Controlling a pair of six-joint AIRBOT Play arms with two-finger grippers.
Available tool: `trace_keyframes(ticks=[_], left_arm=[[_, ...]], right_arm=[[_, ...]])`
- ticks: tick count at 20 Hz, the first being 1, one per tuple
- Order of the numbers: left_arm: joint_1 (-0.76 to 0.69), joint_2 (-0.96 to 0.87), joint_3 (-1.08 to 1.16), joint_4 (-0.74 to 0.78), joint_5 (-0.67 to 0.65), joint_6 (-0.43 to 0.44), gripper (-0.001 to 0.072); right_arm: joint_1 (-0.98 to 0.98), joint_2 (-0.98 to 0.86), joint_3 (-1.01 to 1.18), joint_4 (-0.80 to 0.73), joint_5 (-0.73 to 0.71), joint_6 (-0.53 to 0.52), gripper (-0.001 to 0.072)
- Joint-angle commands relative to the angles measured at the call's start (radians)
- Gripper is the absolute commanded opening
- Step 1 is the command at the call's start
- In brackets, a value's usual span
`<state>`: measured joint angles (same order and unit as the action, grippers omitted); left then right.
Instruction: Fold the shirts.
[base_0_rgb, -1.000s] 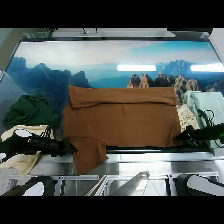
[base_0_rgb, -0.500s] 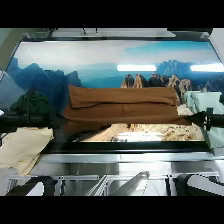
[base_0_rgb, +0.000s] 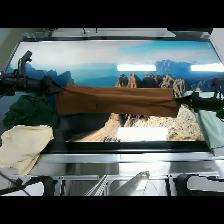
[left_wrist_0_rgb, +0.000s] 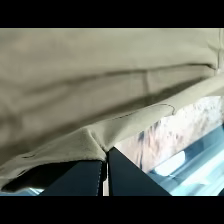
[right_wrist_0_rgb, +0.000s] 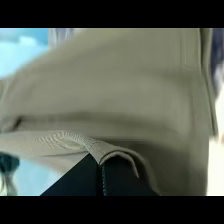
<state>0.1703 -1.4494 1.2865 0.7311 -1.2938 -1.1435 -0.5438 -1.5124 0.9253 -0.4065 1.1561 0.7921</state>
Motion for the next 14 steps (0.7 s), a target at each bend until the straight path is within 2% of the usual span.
trace_keyframes(ticks=[1, 5, 7, 8, 9, 14], left_arm=[[-0.041, -0.202, 0.186, 0.003, -0.043, 0.006, 0.0023], [-0.060, -0.376, 0.358, 0.002, -0.055, 0.006, 0.0022], [-0.067, -0.457, 0.444, 0.002, -0.071, 0.004, 0.0022], [-0.070, -0.495, 0.483, 0.002, -0.081, -0.004, 0.0023], [-0.076, -0.536, 0.523, 0.002, -0.089, -0.006, 0.0022], [-0.089, -0.678, 0.678, 0.002, -0.150, -0.029, 0.0014]], right_arm=[[0.069, -0.121, 0.062, 0.141, -0.110, -0.061, 0.0020], [0.091, -0.237, 0.127, 0.166, -0.105, -0.060, 0.0022], [0.090, -0.259, 0.140, 0.180, -0.102, -0.060, 0.0052], [0.090, -0.261, 0.141, 0.192, -0.101, -0.060, 0.0199], [0.090, -0.261, 0.142, 0.207, -0.100, -0.060, 0.0315], [0.090, -0.272, 0.181, 0.330, -0.102, -0.061, 0.0320]])
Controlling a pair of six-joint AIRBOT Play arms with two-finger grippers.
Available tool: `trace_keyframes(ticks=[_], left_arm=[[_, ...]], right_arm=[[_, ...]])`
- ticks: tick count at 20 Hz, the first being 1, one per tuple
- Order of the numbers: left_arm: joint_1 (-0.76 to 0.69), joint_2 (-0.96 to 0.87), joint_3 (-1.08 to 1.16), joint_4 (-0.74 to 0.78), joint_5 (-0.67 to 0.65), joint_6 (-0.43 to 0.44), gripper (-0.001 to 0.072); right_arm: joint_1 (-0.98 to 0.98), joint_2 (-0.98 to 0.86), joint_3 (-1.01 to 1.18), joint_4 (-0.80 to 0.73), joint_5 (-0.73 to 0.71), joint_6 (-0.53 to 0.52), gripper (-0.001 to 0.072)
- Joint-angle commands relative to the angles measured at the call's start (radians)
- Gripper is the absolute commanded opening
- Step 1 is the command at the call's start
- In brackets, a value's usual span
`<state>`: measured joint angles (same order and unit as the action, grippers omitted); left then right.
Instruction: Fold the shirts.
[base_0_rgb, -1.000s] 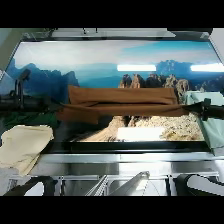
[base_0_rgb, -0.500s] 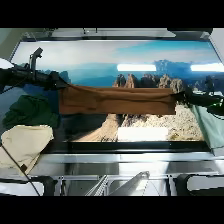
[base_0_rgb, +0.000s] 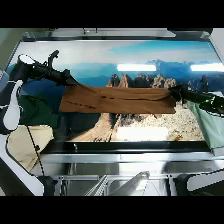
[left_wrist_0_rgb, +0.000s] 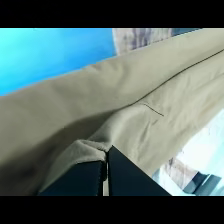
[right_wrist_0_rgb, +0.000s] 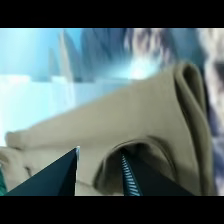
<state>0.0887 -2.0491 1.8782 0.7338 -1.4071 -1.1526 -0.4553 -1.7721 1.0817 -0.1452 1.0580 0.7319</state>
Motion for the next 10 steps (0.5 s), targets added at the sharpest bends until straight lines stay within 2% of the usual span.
trace_keyframes(ticks=[1, 4, 6, 9, 10], left_arm=[[-0.009, -0.092, 0.103, -0.001, -0.033, -0.026, 0.0014], [-0.009, -0.115, 0.146, -0.001, -0.025, -0.027, 0.0014], [-0.008, -0.114, 0.148, -0.002, -0.010, -0.027, 0.0014], [-0.002, -0.114, 0.148, -0.004, -0.011, -0.028, 0.0018], [-0.001, -0.114, 0.148, -0.004, -0.028, -0.027, 0.0111]], right_arm=[[0.002, -0.021, 0.039, 0.077, -0.007, 0.000, 0.0320], [0.002, -0.065, 0.073, 0.130, -0.038, 0.000, 0.0317], [0.002, -0.093, 0.085, 0.158, -0.036, 0.000, 0.0244], [-0.008, -0.092, 0.089, 0.151, -0.005, 0.000, 0.0257], [-0.020, -0.089, 0.103, 0.121, 0.030, 0.000, 0.0267]])
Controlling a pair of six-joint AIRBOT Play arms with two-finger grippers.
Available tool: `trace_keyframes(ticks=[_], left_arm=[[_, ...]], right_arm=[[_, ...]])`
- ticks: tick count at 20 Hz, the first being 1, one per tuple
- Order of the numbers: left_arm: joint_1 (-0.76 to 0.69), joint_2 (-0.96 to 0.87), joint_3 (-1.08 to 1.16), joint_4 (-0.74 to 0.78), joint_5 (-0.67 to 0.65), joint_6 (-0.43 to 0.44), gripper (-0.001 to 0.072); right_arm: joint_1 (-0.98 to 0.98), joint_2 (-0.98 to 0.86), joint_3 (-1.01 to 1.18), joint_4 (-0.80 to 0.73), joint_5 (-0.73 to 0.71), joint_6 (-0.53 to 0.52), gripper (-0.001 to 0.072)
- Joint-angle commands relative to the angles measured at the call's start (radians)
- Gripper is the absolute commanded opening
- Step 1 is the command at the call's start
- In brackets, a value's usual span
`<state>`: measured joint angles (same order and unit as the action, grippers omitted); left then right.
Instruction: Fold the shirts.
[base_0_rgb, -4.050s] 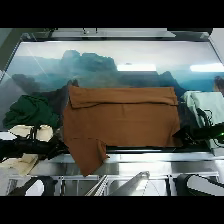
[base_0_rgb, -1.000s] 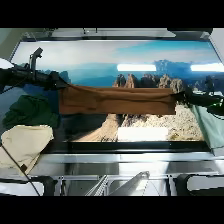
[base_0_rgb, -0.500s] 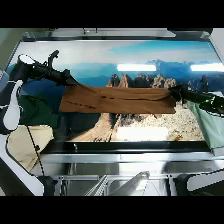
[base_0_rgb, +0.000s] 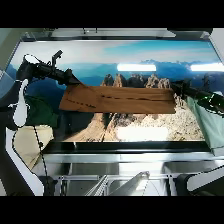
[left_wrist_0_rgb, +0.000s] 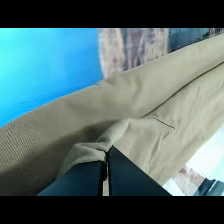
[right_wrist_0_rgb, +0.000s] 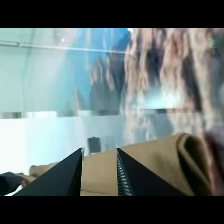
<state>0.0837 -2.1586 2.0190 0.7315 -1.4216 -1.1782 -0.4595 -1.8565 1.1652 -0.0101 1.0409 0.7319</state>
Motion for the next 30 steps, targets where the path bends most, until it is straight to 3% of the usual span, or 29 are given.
trace_keyframes(ticks=[1, 2, 6, 7, 8, 13, 16, 17, 18, 19, 26, 27, 29, 30], left_arm=[[0.004, -0.003, 0.008, -0.002, -0.031, -0.002, 0.0294], [0.007, -0.003, 0.008, -0.002, -0.051, -0.002, 0.0295], [0.021, -0.001, 0.036, -0.003, -0.135, -0.026, 0.0295], [0.029, 0.000, 0.068, -0.002, -0.148, -0.042, 0.0295], [0.041, 0.009, 0.093, -0.002, -0.149, -0.053, 0.0294], [0.126, 0.174, -0.013, -0.002, 0.061, -0.054, 0.0295], [0.158, 0.243, -0.047, -0.002, 0.094, -0.053, 0.0293], [0.158, 0.257, -0.041, -0.002, 0.087, -0.053, 0.0250], [0.154, 0.265, -0.032, -0.002, 0.080, -0.053, 0.0072], [0.147, 0.267, -0.015, -0.002, 0.074, -0.051, 0.0023], [0.049, 0.266, 0.017, 0.000, 0.010, -0.050, 0.0024], [0.028, 0.266, 0.011, -0.001, 0.006, -0.049, 0.0024], [-0.018, 0.266, -0.016, 0.000, 0.010, -0.043, 0.0024], [-0.040, 0.266, -0.040, 0.001, 0.014, -0.039, 0.0024]], right_arm=[[-0.031, -0.003, 0.042, -0.061, 0.092, 0.001, 0.0331], [-0.045, 0.000, 0.066, -0.120, 0.141, 0.003, 0.0384], [-0.052, 0.016, 0.127, -0.305, 0.272, 0.022, 0.0414], [-0.052, 0.018, 0.142, -0.350, 0.274, 0.032, 0.0546], [-0.052, 0.018, 0.157, -0.394, 0.272, 0.049, 0.0597], [-0.053, 0.017, 0.217, -0.700, 0.196, 0.192, 0.0597], [-0.043, 0.011, 0.217, -0.748, 0.182, 0.201, 0.0597], [-0.035, 0.006, 0.217, -0.750, 0.175, 0.200, 0.0597], [-0.023, -0.002, 0.218, -0.750, 0.166, 0.210, 0.0597], [-0.009, -0.011, 0.218, -0.750, 0.159, 0.212, 0.0597], [0.087, -0.039, 0.220, -0.746, 0.183, 0.212, 0.0593], [0.095, -0.039, 0.220, -0.745, 0.196, 0.212, 0.0564], [0.101, -0.039, 0.220, -0.739, 0.207, 0.212, 0.0252], [0.101, -0.039, 0.220, -0.724, 0.210, 0.212, 0.0176]])
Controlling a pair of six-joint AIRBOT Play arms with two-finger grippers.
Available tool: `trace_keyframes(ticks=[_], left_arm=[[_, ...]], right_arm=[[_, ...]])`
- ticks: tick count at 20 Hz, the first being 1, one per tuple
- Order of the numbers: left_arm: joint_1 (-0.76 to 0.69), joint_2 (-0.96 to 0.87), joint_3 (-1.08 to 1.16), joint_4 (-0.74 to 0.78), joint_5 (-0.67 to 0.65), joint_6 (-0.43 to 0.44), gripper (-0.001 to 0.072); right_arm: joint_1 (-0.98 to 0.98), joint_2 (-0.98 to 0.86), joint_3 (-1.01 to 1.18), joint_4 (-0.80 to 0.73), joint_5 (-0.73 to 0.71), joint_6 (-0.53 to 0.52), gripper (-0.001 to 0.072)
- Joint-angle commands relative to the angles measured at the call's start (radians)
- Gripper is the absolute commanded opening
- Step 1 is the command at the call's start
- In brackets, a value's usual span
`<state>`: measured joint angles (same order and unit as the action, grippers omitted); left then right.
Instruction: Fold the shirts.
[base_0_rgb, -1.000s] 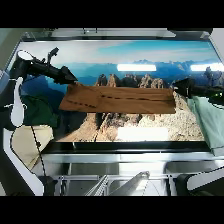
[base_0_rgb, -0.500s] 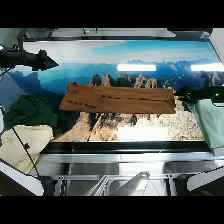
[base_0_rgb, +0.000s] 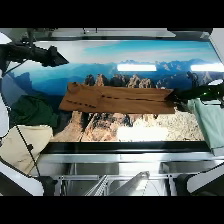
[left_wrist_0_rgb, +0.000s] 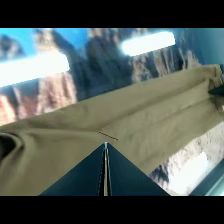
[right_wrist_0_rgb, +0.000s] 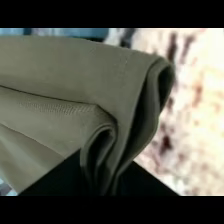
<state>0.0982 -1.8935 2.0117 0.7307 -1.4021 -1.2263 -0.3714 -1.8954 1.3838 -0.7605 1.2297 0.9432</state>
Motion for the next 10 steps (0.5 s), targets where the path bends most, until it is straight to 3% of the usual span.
trace_keyframes(ticks=[1, 5, 10], left_arm=[[-0.086, 0.001, -0.066, 0.002, 0.000, 0.016, 0.0024], [-0.234, -0.002, -0.227, 0.002, 0.097, 0.033, 0.0024], [-0.486, -0.089, -0.302, 0.001, 0.402, 0.032, 0.0023]], right_arm=[[0.012, 0.002, 0.002, 0.048, 0.026, 0.001, 0.0032], [0.011, 0.047, 0.010, 0.099, 0.029, 0.010, 0.0023], [0.027, 0.179, 0.098, 0.106, 0.137, 0.102, 0.0022]])
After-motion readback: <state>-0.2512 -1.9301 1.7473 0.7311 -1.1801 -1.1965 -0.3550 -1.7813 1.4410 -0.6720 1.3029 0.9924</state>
